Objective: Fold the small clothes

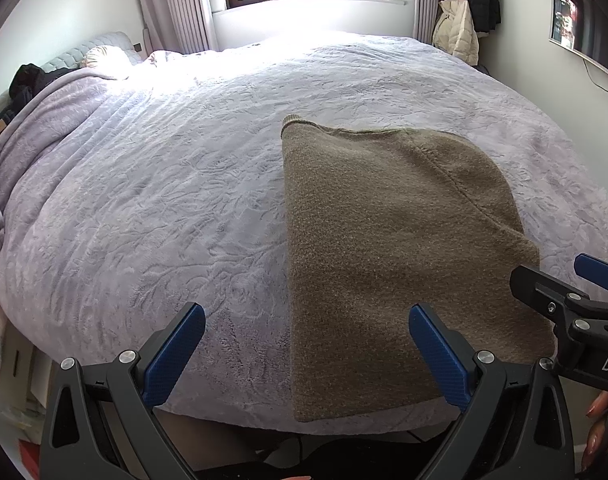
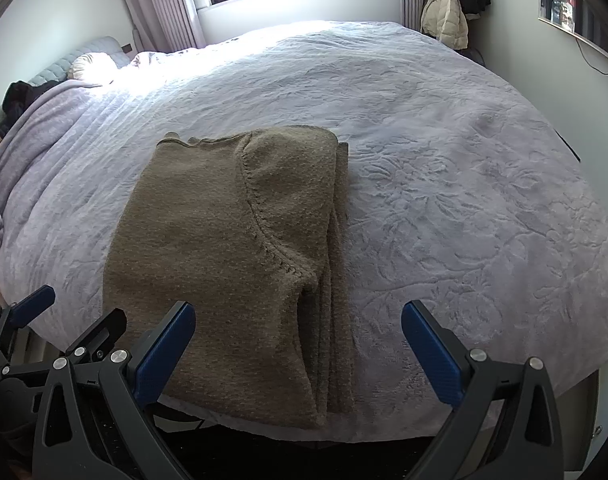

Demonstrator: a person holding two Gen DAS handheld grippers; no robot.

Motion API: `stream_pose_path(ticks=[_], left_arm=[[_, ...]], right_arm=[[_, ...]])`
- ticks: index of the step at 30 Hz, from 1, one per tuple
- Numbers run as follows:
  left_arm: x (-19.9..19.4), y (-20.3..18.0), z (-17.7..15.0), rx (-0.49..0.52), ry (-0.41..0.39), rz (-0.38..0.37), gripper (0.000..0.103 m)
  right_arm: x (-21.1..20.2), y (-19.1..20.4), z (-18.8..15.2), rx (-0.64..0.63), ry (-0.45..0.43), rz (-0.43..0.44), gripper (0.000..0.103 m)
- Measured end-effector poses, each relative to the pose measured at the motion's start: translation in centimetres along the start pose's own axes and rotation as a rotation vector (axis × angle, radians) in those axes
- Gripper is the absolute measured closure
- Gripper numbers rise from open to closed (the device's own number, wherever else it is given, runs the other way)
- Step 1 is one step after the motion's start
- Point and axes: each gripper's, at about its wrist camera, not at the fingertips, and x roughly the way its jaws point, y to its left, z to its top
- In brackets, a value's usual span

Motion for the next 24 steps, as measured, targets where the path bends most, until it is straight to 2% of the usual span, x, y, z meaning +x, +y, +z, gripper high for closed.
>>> stream_pose_path(ticks=[16, 24], left_arm=[[0.82, 0.53, -0.02, -0.009, 0.010, 0.001, 0.001], [0.68, 0.49, 0.00, -0.008, -0.019, -0.001, 0.001]], right_arm=[[0.21, 0.03, 0.03, 0.000, 0.006, -0.018, 0.000], [0.45, 0.05, 0.17, 0.000, 0.011, -0.018, 0.000]])
